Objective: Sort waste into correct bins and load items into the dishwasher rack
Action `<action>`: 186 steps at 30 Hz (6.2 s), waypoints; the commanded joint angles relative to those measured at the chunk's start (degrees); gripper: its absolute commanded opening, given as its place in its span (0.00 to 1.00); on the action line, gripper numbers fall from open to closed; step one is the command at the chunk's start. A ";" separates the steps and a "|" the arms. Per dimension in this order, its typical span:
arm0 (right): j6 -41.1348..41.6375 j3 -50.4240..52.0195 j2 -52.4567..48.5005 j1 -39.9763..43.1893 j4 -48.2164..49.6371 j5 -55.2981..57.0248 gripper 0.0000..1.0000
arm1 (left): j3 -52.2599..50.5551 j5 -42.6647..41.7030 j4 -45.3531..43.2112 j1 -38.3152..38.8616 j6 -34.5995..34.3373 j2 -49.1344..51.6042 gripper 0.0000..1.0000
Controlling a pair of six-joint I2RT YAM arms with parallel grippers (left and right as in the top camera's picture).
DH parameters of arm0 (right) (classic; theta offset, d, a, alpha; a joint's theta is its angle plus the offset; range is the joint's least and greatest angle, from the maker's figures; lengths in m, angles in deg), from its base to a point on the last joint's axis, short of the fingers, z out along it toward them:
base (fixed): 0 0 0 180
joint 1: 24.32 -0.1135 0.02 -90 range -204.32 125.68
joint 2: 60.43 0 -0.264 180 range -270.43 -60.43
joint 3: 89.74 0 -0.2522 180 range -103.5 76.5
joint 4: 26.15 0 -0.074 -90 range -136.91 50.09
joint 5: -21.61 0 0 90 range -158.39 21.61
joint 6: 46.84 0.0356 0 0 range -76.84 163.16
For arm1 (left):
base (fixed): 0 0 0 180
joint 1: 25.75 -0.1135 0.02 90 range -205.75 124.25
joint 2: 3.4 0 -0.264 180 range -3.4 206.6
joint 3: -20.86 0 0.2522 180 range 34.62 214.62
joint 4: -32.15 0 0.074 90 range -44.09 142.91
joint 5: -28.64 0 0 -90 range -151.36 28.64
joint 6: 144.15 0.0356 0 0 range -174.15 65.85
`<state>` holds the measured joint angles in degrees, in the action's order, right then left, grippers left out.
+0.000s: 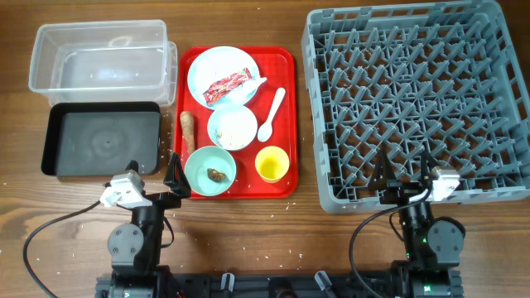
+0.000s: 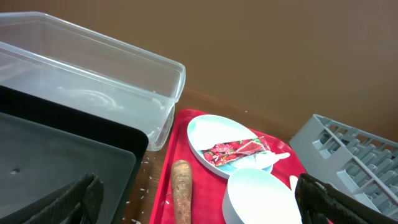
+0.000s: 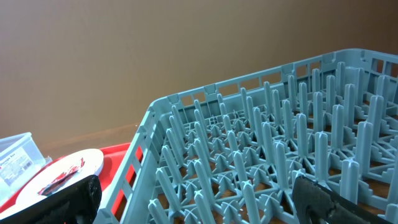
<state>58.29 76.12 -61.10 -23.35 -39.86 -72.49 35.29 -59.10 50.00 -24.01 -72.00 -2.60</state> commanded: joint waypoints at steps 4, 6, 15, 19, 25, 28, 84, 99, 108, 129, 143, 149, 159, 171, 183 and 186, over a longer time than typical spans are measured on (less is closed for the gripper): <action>0.46 0.09 0.46 0.13 0.24 -0.87 1.00 | -0.31 -0.04 -0.15 -0.37 1.11 -0.52 1.00; 0.46 0.09 0.46 0.13 0.37 -0.85 1.00 | -0.31 -0.02 -0.15 -0.37 1.14 -0.52 1.00; 0.48 0.09 0.46 0.13 0.28 -0.87 1.00 | -0.31 -0.04 -0.15 -0.37 1.14 -0.52 1.00; 0.50 0.09 0.46 0.13 0.31 -0.87 1.00 | -0.31 -0.02 -0.15 -0.37 1.14 -0.52 1.00; 0.46 0.09 0.46 0.13 0.28 -0.87 1.00 | -0.31 -0.04 -0.17 -0.37 1.11 -0.52 1.00; 2.40 0.09 0.46 0.13 0.28 -0.90 1.00 | -0.31 -0.04 -0.17 -0.37 1.14 -0.52 1.00; -21.09 -66.88 -77.55 0.13 -50.05 -30.36 1.00 | 90.47 -7.54 20.24 12.41 29.73 126.46 1.00; -21.05 -66.88 -77.55 0.13 -50.18 -30.16 0.98 | 96.80 -7.54 21.84 10.84 17.59 124.06 0.04; -21.16 -66.88 -77.57 0.13 -49.00 -27.32 0.92 | 98.47 -4.50 33.31 3.78 12.20 102.82 0.04; -21.18 -66.88 -77.57 0.13 -48.28 -24.28 0.93 | 98.47 -1.75 20.13 -10.64 17.40 116.41 1.00; -21.16 -66.88 -77.57 0.13 -45.94 -24.13 1.00 | 97.46 -24.98 55.95 1.27 16.83 103.56 1.00; -21.16 -66.84 -77.57 0.13 -45.88 -24.13 1.00 | 87.36 -11.82 48.72 16.57 -2.43 103.69 0.97; -20.98 -66.77 -77.57 0.13 -46.21 -24.15 1.00 | 72.15 -2.43 29.90 26.93 -12.28 104.35 0.59; -21.00 -66.77 -77.57 0.13 -46.82 -24.15 1.00 | 70.03 -1.73 25.35 26.93 -12.63 109.59 0.27; -21.03 -66.77 -77.57 0.13 -46.73 -24.15 1.00 | 74.73 -8.87 31.63 26.91 -12.63 104.67 0.04; -21.00 -66.77 -77.57 0.13 -46.40 -24.13 1.00 | 78.42 -10.58 36.41 26.34 -12.63 100.61 0.04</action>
<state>37.11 10.00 -138.56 -23.24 -86.59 -96.81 109.54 -64.59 82.83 2.74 -84.52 103.04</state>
